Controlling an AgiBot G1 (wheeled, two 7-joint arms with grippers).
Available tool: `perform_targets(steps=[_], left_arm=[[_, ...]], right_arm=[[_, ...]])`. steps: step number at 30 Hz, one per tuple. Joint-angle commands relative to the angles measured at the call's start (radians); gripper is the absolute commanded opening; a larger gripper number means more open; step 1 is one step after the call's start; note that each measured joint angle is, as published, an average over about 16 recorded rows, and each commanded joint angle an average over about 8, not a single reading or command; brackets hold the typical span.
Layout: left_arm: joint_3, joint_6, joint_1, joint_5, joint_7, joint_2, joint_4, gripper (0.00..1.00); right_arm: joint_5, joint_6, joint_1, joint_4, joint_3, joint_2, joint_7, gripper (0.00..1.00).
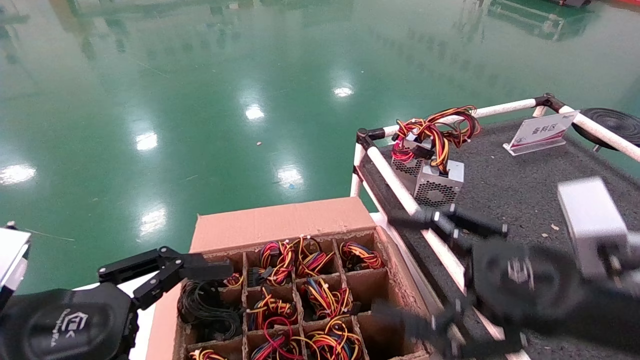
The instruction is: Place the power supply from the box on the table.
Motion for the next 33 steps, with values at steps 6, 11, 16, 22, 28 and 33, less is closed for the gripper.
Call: perform_targets(steps=[6, 11, 16, 22, 28, 33], left_arm=[[0.0, 0.0, 0.0, 0.0, 0.0, 0.0, 0.0, 1.0], [0.0, 0.0, 0.0, 0.0, 0.0, 0.0, 0.0, 1.0], [0.0, 0.0, 0.0, 0.0, 0.0, 0.0, 0.0, 1.0], [0.0, 0.0, 0.0, 0.0, 0.0, 0.0, 0.0, 1.0], [0.0, 0.0, 0.0, 0.0, 0.0, 0.0, 0.0, 1.0], [0.0, 0.0, 0.0, 0.0, 0.0, 0.0, 0.0, 1.0]], right_arm=[[0.037, -0.039, -0.074, 0.122, 0.012, 0.037, 0.054, 1.0], [0.046, -0.048, -0.09, 0.149, 0.016, 0.045, 0.062, 1.0], [0.044, -0.044, -0.083, 0.135, 0.016, 0.041, 0.058, 1.0], [0.039, -0.04, -0.076, 0.123, 0.014, 0.038, 0.054, 1.0], [0.037, -0.037, -0.072, 0.116, 0.013, 0.036, 0.052, 1.0], [0.035, -0.036, -0.07, 0.112, 0.012, 0.034, 0.051, 1.0]])
